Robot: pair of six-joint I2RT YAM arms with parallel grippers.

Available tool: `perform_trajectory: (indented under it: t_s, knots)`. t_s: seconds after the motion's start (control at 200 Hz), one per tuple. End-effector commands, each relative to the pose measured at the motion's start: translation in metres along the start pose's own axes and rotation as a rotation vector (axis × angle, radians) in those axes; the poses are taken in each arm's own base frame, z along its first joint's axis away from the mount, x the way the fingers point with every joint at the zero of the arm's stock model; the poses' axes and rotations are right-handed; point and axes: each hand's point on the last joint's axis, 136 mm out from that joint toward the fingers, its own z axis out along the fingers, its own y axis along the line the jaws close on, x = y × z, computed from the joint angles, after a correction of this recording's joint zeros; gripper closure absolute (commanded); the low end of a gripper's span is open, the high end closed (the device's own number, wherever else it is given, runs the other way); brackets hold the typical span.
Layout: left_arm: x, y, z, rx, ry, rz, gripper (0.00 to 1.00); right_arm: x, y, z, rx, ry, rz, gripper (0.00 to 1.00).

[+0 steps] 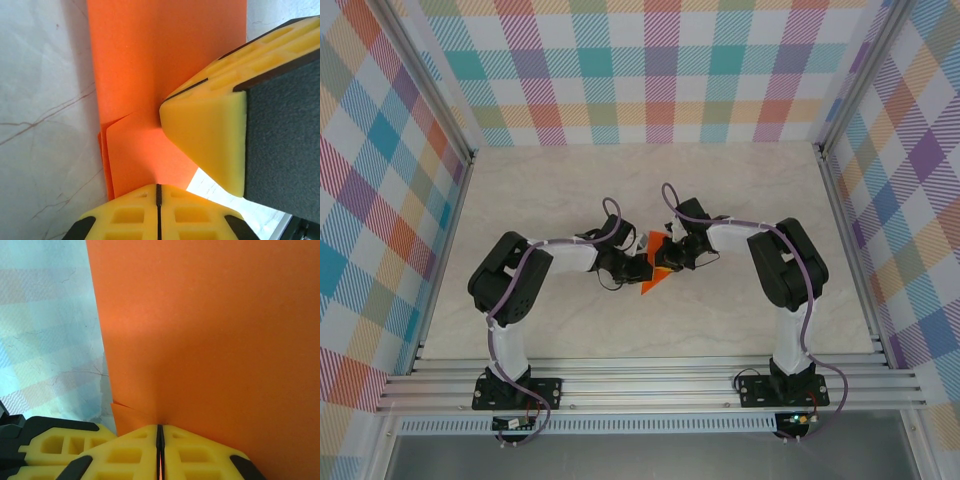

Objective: Fold a paper plane with a square sheet of paper (pick it up from the middle)

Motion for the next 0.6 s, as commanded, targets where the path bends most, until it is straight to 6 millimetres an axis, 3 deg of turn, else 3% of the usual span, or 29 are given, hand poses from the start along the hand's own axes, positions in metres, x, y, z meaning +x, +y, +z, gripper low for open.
perform_trajectory:
  t_s: [0.0, 0.12, 0.275, 0.465, 0.6]
  knots:
    - [0.016, 0.033, 0.004, -0.118, 0.029, -0.045, 0.94, -0.001, 0.016, -0.021, -0.043, -0.044, -0.014, 0.89]
    - [0.019, 0.035, 0.003, -0.121, 0.034, -0.048, 0.94, 0.010, 0.023, -0.026, -0.092, -0.042, -0.016, 0.89]
    - [0.017, 0.033, 0.003, -0.119, 0.029, -0.046, 0.94, 0.025, 0.021, -0.015, -0.111, -0.011, -0.003, 0.89]
    - [0.016, 0.031, 0.003, -0.114, 0.037, -0.041, 0.94, 0.032, -0.004, 0.009, -0.049, 0.015, 0.049, 0.90]
    - [0.020, 0.034, 0.002, -0.131, 0.052, -0.030, 0.95, 0.024, -0.022, 0.008, 0.035, -0.017, 0.062, 0.90]
